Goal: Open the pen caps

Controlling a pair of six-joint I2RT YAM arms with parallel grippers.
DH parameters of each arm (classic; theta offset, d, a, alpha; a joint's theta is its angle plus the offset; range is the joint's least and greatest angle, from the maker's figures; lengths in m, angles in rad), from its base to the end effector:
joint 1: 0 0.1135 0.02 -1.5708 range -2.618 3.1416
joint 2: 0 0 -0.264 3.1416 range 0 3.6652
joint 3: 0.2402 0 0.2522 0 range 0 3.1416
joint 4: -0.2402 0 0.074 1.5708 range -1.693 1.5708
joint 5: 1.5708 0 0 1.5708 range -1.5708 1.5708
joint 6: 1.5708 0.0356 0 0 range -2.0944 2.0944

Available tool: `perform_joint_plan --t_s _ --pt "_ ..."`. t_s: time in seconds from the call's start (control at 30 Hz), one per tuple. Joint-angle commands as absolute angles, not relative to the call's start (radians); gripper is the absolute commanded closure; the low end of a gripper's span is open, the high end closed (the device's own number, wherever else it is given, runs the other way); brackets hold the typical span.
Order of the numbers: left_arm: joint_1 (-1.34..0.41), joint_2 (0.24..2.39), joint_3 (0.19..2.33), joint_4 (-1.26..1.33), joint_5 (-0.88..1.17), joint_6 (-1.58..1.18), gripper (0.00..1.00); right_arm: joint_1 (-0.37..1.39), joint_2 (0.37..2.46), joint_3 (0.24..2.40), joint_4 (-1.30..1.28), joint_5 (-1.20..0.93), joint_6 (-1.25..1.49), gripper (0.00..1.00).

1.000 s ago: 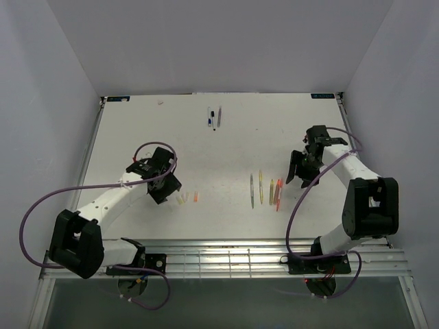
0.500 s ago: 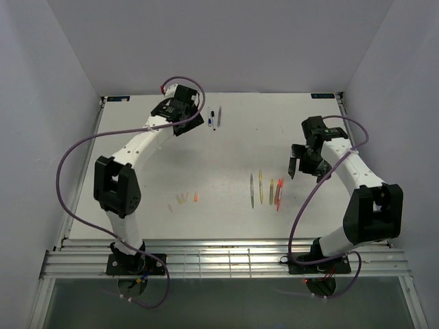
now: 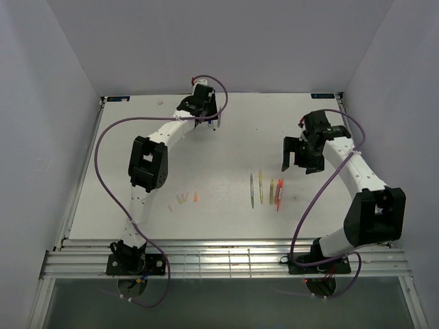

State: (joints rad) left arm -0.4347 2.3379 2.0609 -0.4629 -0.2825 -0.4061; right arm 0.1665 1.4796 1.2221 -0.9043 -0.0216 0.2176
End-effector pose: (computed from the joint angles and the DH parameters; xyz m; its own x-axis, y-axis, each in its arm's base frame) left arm 0.4896 -0.2164 0.2213 -0.6478 -0.1175 -0.7527 -0.0415 0.9920 -0.1191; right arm 0.2875 0.0491 0.2715 -0.9211 0.0641 -0.3840 0.0253 0.9941 0.1052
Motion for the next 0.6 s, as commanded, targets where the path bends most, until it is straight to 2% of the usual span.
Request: perform_joint_plan --t_s 0.0,0.37,0.57 --pt "-0.414 2.347 2.102 -0.338 -0.227 -0.311 0.31 0.167 1.44 1.259 -0.874 -0.087 0.172 0.07" --pt "-0.368 2.451 2.111 -0.236 -0.132 -0.239 0.34 0.167 1.404 1.2 -0.801 -0.112 0.158 0.25" --pt "-0.368 2.479 2.117 -0.224 -0.118 -0.23 0.34 0.167 1.419 1.201 -0.779 -0.126 0.161 0.28"
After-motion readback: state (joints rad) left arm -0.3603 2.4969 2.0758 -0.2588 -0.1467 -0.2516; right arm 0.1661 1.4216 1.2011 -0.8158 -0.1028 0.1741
